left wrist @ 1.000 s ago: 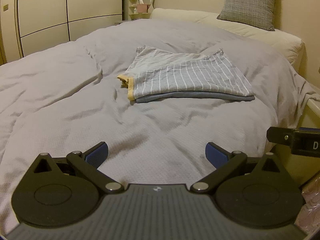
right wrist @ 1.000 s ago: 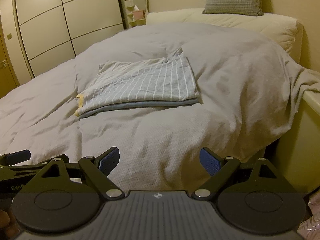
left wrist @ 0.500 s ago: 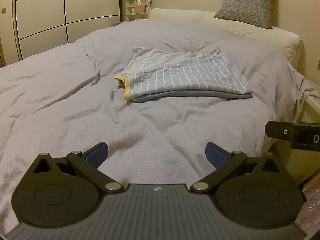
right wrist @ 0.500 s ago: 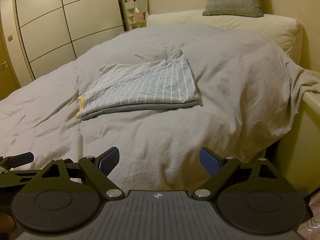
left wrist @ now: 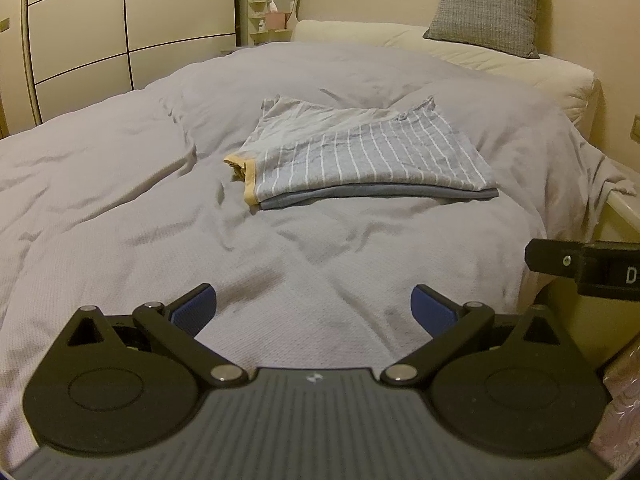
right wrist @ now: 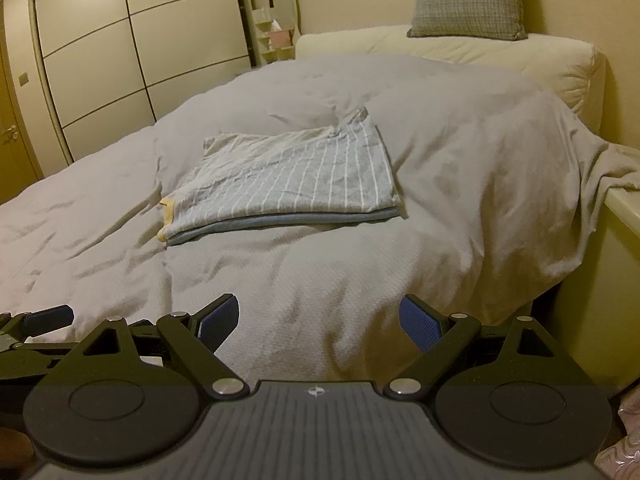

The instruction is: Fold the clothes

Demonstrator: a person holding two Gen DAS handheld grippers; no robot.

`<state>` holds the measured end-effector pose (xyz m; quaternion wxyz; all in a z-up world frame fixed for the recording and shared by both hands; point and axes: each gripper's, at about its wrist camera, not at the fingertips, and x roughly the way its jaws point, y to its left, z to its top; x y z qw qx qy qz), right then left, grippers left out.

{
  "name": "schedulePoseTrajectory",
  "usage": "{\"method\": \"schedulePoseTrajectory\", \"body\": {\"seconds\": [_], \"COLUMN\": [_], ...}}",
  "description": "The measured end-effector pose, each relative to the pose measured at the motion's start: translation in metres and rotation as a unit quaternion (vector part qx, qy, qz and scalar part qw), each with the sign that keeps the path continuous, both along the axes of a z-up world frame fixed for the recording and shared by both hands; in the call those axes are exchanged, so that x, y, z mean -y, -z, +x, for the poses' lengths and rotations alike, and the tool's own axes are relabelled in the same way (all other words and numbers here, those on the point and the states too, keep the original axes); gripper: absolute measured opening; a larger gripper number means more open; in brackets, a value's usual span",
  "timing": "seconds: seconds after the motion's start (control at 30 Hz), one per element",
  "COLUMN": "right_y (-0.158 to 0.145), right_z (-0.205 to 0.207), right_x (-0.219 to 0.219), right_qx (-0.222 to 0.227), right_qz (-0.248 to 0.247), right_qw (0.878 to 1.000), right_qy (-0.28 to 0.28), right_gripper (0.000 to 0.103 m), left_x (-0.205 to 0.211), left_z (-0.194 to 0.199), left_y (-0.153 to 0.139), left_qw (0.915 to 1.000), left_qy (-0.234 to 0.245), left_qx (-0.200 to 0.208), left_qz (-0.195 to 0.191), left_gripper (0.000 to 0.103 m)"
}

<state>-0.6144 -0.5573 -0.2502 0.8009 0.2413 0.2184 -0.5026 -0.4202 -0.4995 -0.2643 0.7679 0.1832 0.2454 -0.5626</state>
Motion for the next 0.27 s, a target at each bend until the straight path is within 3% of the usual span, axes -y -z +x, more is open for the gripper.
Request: {"method": "schedulePoseTrajectory", "body": {"seconds": [0.27], "right_y": [-0.0001], "right_z": [0.0006], "right_x": [-0.0003], "right_qx": [-0.001], "right_qz": [-0.001], "right_qw": [1.0], "right_qy": [0.0], "right_gripper": [0.089], "left_x": [-0.0004], "left_z": [-0.0006], "left_y": [0.0003], "left_qw": [1.0], "left_qy": [-0.001], "left_qx": [0.001], "left_qz": [-0.003], "left_gripper": [0.102]}}
